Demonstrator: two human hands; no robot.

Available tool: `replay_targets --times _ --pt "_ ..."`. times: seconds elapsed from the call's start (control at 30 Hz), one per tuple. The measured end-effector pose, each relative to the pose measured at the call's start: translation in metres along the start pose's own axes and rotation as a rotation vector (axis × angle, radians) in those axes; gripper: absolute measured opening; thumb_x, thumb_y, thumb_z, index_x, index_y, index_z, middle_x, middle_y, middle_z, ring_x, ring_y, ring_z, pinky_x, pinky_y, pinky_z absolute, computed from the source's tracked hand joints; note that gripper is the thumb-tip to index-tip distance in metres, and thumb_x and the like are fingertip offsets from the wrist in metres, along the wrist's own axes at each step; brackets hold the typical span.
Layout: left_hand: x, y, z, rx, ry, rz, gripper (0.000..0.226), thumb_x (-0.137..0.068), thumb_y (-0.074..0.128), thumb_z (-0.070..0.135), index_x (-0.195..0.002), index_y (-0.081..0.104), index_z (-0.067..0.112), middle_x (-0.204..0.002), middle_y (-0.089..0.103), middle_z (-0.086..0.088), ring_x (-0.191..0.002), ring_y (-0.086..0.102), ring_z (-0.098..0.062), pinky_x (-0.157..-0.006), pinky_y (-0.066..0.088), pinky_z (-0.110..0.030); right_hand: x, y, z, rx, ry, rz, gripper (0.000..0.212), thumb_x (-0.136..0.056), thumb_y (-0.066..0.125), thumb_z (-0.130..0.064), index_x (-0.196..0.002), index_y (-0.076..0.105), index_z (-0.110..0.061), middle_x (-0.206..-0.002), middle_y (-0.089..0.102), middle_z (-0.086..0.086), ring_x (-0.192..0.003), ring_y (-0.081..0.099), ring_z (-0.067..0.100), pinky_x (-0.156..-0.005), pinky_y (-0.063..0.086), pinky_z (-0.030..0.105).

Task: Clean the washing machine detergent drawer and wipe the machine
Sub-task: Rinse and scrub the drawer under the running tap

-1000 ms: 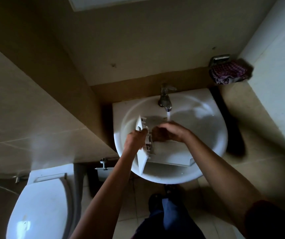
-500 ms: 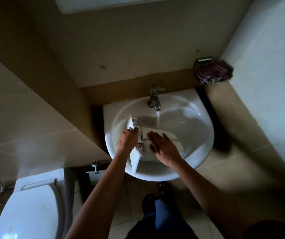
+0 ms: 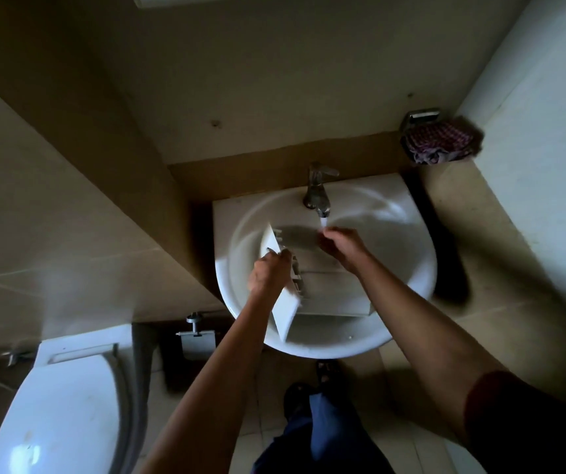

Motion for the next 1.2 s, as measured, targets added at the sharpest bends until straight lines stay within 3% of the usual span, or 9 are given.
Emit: replay_targets --times 0.1,0.17,0.37,0.47,0.63,0.73,0.93,1.07,1.2 --pt "-0.002 -0.003 0.001 0.005 -0.016 -0.015 0.037 -0.096 0.037 0.03 -0.113 0.063 0.01 -0.112 0.065 -0.024 -0.103 0.062 -0.039 -0.091 0.052 -0.043 -0.02 0.018 -0.013 -0.472 0.224 -0.009 0.012 -0.096 0.047 -0.001 -0.094 0.058 0.001 -0.09 0.061 0.015 -0.059 0.068 0.016 -0.055 0.056 0.021" --pt "-0.005 -0.002 -0.001 0.087 -0.057 -0.027 0.033 -0.098 0.037 0.023 -0.123 0.056 0.012 -0.114 0.063 -0.024 -0.106 0.06 -0.04 -0.091 0.051 -0.04 -0.028 0.024 -0.021 -0.661 0.269 0.063 0.02 -0.099 0.035 0.001 -0.087 0.05 0.003 -0.082 0.052 0.013 -0.062 0.06 0.016 -0.041 0.051 0.018" --pt "-0.011 -0.003 -0.007 0.087 -0.027 -0.022 0.052 -0.094 0.042 0.049 -0.114 0.06 0.004 -0.112 0.065 -0.018 -0.102 0.063 -0.036 -0.09 0.053 -0.048 -0.027 0.026 -0.015 -0.42 0.251 -0.001 0.024 -0.099 0.037 -0.004 -0.082 0.053 -0.004 -0.073 0.05 0.004 -0.064 0.052 0.012 -0.057 0.043 0.016" --pt "-0.008 -0.004 -0.004 0.065 -0.008 -0.031 0.053 -0.095 0.042 0.05 -0.113 0.06 0.004 -0.11 0.065 -0.018 -0.101 0.064 -0.036 -0.089 0.053 -0.047 -0.008 0.025 -0.018 -0.495 0.334 -0.182 0.028 -0.1 0.031 -0.003 -0.082 0.053 -0.005 -0.063 0.057 0.006 -0.048 0.058 0.01 -0.048 0.046 0.015" --pt "-0.006 -0.004 -0.001 0.064 -0.008 -0.033 0.054 -0.096 0.039 0.049 -0.112 0.06 0.002 -0.109 0.066 -0.019 -0.099 0.065 -0.036 -0.088 0.054 -0.045 0.043 0.008 -0.019 0.257 0.269 -0.715 0.029 -0.097 0.038 0.002 -0.097 0.065 -0.006 -0.088 0.072 0.009 -0.079 0.07 0.017 -0.076 0.057 0.027" --pt "-0.005 -0.005 0.002 0.068 -0.019 -0.052 0.053 -0.098 0.039 0.045 -0.11 0.061 -0.002 -0.105 0.067 -0.021 -0.097 0.066 -0.036 -0.085 0.056 -0.042 0.053 -0.007 -0.022 0.52 0.116 -0.853 0.028 -0.095 0.044 0.004 -0.114 0.063 -0.004 -0.108 0.069 0.007 -0.095 0.067 0.014 -0.083 0.053 0.023" --pt "-0.005 -0.007 0.003 0.035 -0.013 -0.069 0.053 -0.1 0.038 0.043 -0.107 0.061 -0.004 -0.096 0.067 -0.021 -0.087 0.068 -0.036 -0.075 0.056 -0.036 0.051 -0.034 -0.013 0.708 -0.268 -0.475 0.033 -0.085 0.054 0.012 -0.105 0.069 -0.01 -0.104 0.069 0.003 -0.097 0.064 0.011 -0.09 0.049 0.028" --pt "-0.005 -0.011 0.008 0.015 -0.02 -0.075 0.041 -0.101 0.039 0.038 -0.08 0.054 0.006 -0.066 0.054 -0.008 -0.056 0.055 -0.021 -0.064 0.051 -0.025 0.052 -0.057 -0.009 0.732 -0.328 -0.202 0.021 -0.083 0.064 0.002 -0.096 0.071 -0.013 -0.101 0.07 0.005 -0.096 0.065 0.017 -0.089 0.05 0.029" --pt "-0.012 -0.016 0.011 0.091 -0.066 -0.078 0.039 -0.094 0.043 0.038 -0.077 0.06 0.007 -0.072 0.06 -0.013 -0.066 0.062 -0.026 -0.068 0.054 -0.027 0.053 -0.085 -0.017 0.884 -0.212 0.034 0.019 -0.084 0.069 -0.024 -0.095 0.07 -0.009 -0.097 0.069 0.009 -0.095 0.064 0.024 -0.083 0.051 0.03"
Point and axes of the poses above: each hand's wrist, its own x-axis away from the middle knuckle, its own y-axis out of the palm, z = x × y, the point moved 3 cm from there along -x, towards the middle knuckle
